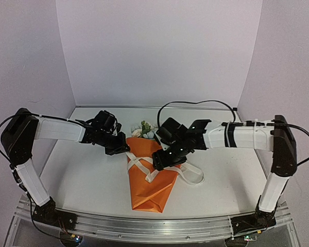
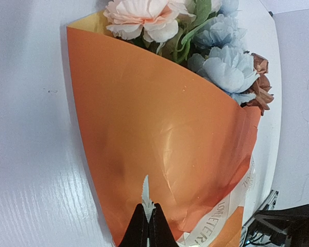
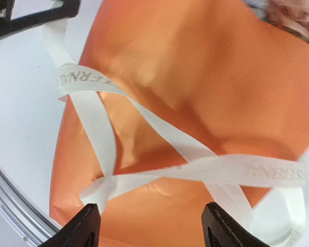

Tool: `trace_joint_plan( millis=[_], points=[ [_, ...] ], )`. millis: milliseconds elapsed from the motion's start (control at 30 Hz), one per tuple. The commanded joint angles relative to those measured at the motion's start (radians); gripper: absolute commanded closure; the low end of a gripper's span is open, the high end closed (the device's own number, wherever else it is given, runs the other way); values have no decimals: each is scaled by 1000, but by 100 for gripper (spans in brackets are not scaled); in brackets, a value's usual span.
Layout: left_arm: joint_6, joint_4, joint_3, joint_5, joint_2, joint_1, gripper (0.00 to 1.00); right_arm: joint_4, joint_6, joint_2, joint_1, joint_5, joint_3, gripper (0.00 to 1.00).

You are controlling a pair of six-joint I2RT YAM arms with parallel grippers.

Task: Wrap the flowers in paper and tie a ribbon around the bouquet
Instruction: Cross the ribbon over the folded bouquet.

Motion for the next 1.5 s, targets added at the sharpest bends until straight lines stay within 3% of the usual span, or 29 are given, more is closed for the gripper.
trace_joint_plan(
  millis=[0, 100, 267, 967, 1033, 1233, 1467],
  points=[
    [35, 20, 13, -57, -53, 4, 100, -17, 60, -167, -34, 223, -157, 26],
    [47, 5, 17, -85, -73, 5, 100, -30, 110, -238, -85, 261, -266, 24],
    [72, -45, 30, -166, -113, 5, 100, -34, 163, -268, -200, 192, -372, 29],
    [108, -114, 46, -345, -215, 4, 100, 8, 249, -120, -250, 206, -464, 58],
    [110, -115, 40, -363, -222, 5, 100, 22, 261, -110, -255, 195, -473, 63],
    [110, -128, 26, -419, -243, 4, 100, 37, 297, -148, -275, 197, -508, 99],
    [109, -137, -11, -512, -291, 5, 100, -15, 306, -297, -298, 315, -545, 100]
  ],
)
